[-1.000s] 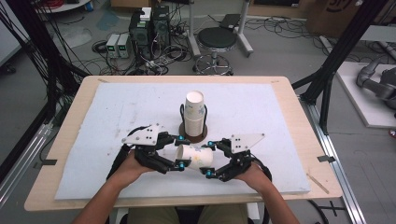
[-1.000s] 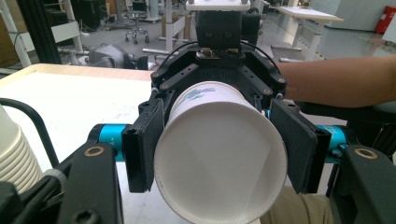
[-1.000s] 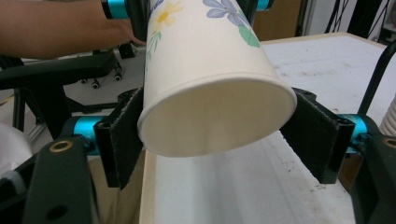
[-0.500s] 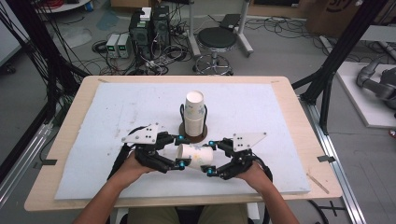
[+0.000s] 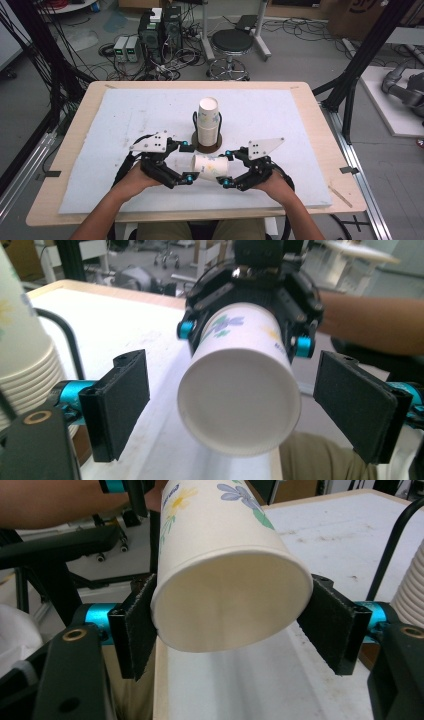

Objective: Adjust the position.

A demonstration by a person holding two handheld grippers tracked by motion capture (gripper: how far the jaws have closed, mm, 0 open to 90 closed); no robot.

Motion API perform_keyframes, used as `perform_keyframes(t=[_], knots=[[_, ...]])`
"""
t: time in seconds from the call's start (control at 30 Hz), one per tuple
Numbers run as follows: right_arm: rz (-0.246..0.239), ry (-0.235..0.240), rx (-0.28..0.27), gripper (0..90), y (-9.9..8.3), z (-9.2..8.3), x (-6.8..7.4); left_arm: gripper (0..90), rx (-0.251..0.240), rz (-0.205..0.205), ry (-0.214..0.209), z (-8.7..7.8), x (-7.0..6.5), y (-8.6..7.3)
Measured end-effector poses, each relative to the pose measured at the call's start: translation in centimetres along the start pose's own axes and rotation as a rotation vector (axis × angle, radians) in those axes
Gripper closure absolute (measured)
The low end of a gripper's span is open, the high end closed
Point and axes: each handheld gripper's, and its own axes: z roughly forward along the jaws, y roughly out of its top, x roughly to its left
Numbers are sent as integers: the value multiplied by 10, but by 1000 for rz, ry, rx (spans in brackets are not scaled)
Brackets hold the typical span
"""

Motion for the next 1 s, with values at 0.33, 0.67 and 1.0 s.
perform_keyframes(t=[0.33, 0.67, 1.0], knots=[[-44, -31, 138, 281, 22, -2, -2, 149, 85, 8, 44, -1, -1, 3], [-97, -51, 283, 282, 42, 2, -2, 157, 188, 81, 56, 2, -3, 10], [-149, -60, 403, 282, 61, 8, -2, 174, 279, 113, 55, 9, -3, 14]])
